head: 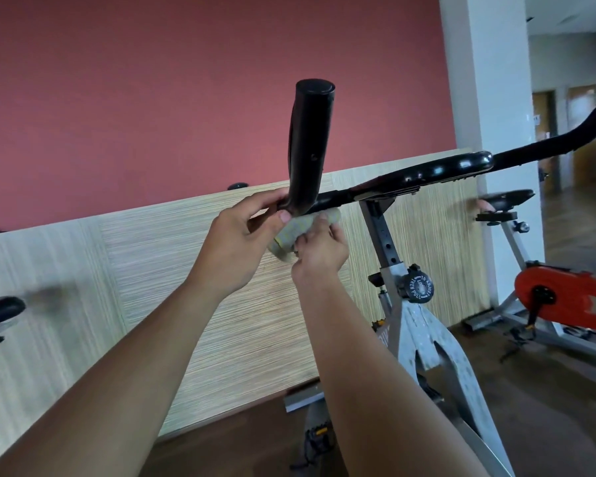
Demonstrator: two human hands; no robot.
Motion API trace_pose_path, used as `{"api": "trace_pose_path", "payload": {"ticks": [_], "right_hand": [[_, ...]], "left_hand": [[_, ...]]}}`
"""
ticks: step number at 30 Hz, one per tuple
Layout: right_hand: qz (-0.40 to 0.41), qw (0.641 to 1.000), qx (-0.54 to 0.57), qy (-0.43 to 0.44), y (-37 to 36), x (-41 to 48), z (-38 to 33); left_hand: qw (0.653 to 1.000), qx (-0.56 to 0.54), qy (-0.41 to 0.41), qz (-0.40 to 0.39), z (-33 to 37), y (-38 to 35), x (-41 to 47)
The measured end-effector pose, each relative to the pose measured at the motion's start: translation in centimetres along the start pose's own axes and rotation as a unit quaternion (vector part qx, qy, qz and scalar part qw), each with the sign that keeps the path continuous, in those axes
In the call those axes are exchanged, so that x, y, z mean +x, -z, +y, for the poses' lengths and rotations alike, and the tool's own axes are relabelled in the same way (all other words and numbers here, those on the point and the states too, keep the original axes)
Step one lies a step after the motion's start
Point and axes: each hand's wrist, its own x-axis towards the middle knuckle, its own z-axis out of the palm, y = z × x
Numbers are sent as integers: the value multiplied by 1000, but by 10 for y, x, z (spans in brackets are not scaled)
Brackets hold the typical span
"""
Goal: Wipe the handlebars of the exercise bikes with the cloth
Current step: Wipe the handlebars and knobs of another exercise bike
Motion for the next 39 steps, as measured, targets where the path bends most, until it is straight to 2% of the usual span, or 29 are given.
{"api": "trace_pose_path", "payload": {"ticks": [9,18,24,27,32,39], "right_hand": [[-42,997,58,-37,1,-30,8],[-83,994,47,-43,4,-61,12],[-84,995,18,-47,8,-78,4],[-96,995,3,-33,12,-87,0],[-105,994,-7,-9,17,-101,-9],[-137,985,-61,89,24,-116,-28]], "left_hand": [[999,14,-1,-31,-3,10,5],[999,25,2,-44,5,16,7],[994,54,-13,-99,12,27,20],[990,65,-19,-123,17,32,24],[990,77,-15,-119,20,34,25],[993,61,-14,-105,18,30,20]]}}
